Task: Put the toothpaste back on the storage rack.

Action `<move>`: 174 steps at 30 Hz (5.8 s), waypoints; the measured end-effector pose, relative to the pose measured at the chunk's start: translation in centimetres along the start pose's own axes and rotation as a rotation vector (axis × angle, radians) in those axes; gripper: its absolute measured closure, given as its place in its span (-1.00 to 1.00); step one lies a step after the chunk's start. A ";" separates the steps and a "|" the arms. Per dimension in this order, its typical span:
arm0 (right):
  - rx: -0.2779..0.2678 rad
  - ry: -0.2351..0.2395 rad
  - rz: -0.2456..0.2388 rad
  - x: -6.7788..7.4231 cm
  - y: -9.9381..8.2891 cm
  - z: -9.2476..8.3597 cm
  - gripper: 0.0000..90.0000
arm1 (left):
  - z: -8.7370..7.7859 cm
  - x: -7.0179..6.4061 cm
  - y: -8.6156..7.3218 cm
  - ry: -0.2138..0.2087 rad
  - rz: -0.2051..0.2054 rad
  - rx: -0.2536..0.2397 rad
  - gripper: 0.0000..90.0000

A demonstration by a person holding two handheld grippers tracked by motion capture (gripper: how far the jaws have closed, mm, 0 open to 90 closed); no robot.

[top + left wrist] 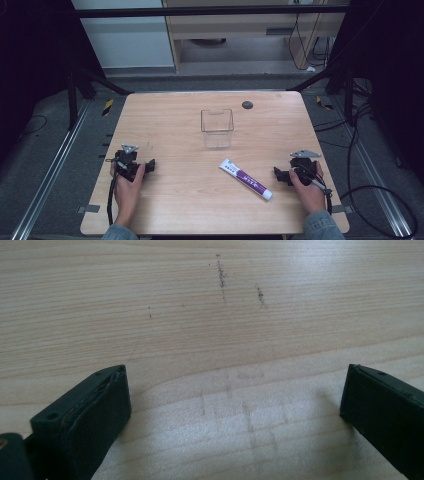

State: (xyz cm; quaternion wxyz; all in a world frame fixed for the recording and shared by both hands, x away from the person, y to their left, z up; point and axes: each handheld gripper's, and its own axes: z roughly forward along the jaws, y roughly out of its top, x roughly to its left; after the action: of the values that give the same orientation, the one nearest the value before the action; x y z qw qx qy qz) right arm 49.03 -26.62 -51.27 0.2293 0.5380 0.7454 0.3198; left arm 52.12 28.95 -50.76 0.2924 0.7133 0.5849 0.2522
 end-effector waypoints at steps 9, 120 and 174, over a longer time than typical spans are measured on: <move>0.000 0.019 -0.019 -0.1 0.4 0.4 -0.99 | 0.0 -0.2 0.0 0.007 -0.006 0.001 -1.00; 0.426 0.250 -0.451 15.5 9.6 -0.6 0.15 | -0.5 0.0 -0.5 -0.007 0.007 -0.001 -1.00; 0.457 0.233 -0.403 15.3 8.2 2.6 0.28 | -0.4 0.0 -0.4 -0.014 0.016 0.000 -1.00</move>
State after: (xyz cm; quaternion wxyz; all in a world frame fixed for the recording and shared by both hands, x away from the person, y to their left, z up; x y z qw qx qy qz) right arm 51.38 -9.73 -47.06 0.0744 0.3771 0.9106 0.1516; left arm 51.61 29.03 -50.78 0.2947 0.7196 0.5772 0.2494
